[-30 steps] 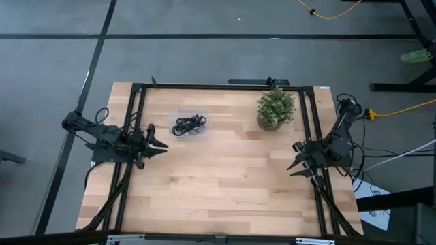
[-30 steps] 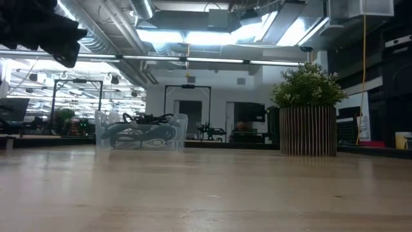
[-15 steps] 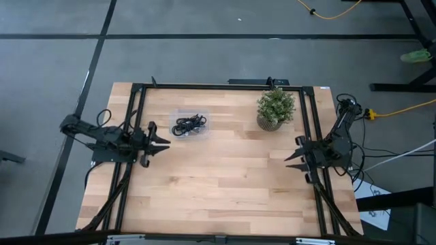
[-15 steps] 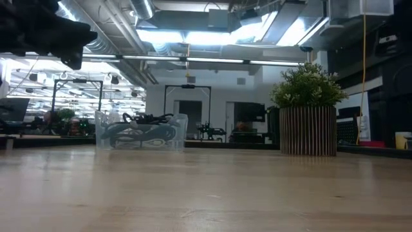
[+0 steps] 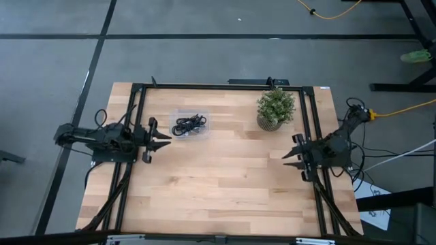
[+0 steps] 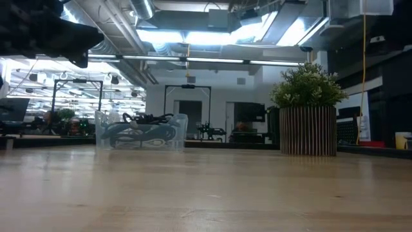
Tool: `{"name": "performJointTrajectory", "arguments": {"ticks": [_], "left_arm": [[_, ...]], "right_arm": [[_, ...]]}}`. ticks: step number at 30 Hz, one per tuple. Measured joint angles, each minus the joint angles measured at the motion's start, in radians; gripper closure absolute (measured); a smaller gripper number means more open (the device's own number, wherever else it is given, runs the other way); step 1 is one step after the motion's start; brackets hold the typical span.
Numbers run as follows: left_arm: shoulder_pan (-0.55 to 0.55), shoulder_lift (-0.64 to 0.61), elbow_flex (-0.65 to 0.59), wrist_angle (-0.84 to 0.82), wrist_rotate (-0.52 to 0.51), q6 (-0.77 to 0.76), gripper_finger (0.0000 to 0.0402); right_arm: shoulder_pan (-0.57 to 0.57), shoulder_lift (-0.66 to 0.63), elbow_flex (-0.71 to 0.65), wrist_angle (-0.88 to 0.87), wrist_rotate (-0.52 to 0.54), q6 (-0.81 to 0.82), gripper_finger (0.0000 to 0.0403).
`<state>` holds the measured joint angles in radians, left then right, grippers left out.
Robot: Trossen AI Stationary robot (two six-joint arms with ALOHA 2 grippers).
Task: Pick and place USB-C Cables
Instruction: Return to Home Position
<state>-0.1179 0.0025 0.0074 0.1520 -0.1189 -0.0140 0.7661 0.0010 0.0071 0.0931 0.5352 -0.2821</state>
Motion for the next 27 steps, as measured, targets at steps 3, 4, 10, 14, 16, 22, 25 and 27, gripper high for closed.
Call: {"name": "performJointTrajectory", "arguments": {"ticks": [3,4,10,14,16,22,25,27], "left_arm": [[0.033,0.000,0.000,0.001,0.030,-0.012,0.0323],[0.043,0.000,0.000,0.001,0.040,-0.018,0.0323],[0.099,0.000,0.000,0.000,0.131,-0.065,0.0323],[0.136,0.000,0.000,-0.005,0.174,-0.126,0.0323],[0.156,0.002,0.000,-0.022,0.176,-0.160,0.0323],[0.202,0.003,0.000,-0.089,0.190,-0.208,0.0323],[0.208,0.004,0.000,-0.106,0.190,-0.212,0.0323],[0.208,0.004,0.000,-0.118,0.190,-0.219,0.0323]], "right_arm": [[-0.077,0.000,0.000,0.034,-0.157,0.018,0.0297],[-0.102,0.000,0.000,0.047,-0.217,0.029,0.0297],[-0.258,0.000,0.000,0.056,-0.441,0.181,0.0297],[-0.358,0.000,0.000,0.090,-0.566,0.194,0.0297],[-0.410,0.000,0.000,0.103,-0.633,0.170,0.0297],[-0.572,0.000,0.001,0.013,-0.662,0.227,0.0297],[-0.638,0.001,0.001,-0.043,-0.661,0.277,0.0297],[-0.669,0.001,0.001,-0.055,-0.661,0.302,0.0297]]}}
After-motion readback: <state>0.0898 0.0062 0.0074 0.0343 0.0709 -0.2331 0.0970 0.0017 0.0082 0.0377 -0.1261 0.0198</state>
